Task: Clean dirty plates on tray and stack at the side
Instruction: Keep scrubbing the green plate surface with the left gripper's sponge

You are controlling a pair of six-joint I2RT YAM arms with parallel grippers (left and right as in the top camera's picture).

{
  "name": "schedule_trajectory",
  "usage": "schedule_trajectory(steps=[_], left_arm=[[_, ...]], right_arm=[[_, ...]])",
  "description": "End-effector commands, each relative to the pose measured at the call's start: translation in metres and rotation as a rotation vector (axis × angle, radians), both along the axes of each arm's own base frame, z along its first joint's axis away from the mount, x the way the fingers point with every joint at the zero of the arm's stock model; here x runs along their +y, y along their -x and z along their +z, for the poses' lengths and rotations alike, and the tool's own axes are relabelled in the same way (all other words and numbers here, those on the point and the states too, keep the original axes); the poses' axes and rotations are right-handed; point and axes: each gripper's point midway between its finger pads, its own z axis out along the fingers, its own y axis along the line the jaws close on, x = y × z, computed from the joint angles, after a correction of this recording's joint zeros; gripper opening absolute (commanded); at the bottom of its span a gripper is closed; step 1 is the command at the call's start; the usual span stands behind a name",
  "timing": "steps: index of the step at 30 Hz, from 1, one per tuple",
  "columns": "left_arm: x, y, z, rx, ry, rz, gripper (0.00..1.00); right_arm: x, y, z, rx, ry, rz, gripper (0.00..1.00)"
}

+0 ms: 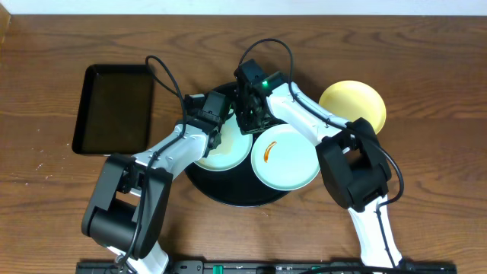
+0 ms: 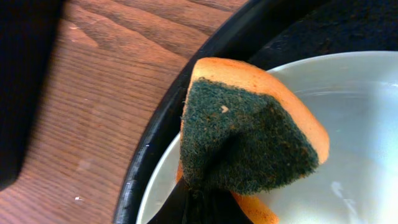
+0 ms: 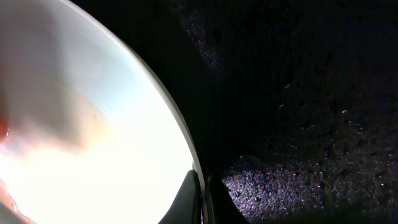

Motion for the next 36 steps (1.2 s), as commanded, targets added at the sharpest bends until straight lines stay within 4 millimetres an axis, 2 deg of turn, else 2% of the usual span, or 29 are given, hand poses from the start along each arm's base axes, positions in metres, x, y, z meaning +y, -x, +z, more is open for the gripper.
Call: schedule_trajectory(steps=[1, 6, 10, 15, 18, 22, 23, 28, 36], left_arm=[[0.015, 0.006, -0.006, 0.035, -0.086, 0.000, 0.08], [0.020, 0.007, 0.006, 0.030, -0.111, 0.008, 0.08], [0.020, 0.009, 0.027, 0.000, -0.096, 0.009, 0.08], [0.000, 0.011, 0.045, -0.027, 0.043, -0.021, 0.08], [-0.026, 0.016, 0.044, -0.004, 0.217, -0.026, 0.08], [-0.063, 0.028, 0.032, 0.082, 0.448, -0.022, 0.08], [-0.067, 0.031, 0.029, 0.099, 0.472, -0.019, 0.08], [-0.070, 0.037, 0.020, 0.133, 0.494, 0.006, 0.08], [-0.082, 0.041, 0.019, 0.162, 0.553, -0.021, 0.08]], right_arm=[[-0.019, -0.006, -0.008, -0.022, 0.088, -0.036, 0.01], [-0.019, -0.005, -0.008, -0.020, 0.089, -0.036, 0.01], [-0.019, -0.006, -0.008, -0.022, 0.088, -0.036, 0.01], [-0.019, -0.006, -0.008, -0.022, 0.088, -0.036, 0.01], [-0.019, -0.006, -0.008, -0.022, 0.088, -0.036, 0.01], [-0.019, -0.006, -0.008, -0.023, 0.087, -0.037, 0.01], [-0.019, -0.006, -0.008, -0.023, 0.087, -0.037, 0.01], [-0.019, -0.006, -0.008, -0.023, 0.087, -0.037, 0.01], [-0.019, -0.006, -0.008, -0.025, 0.086, -0.037, 0.01]])
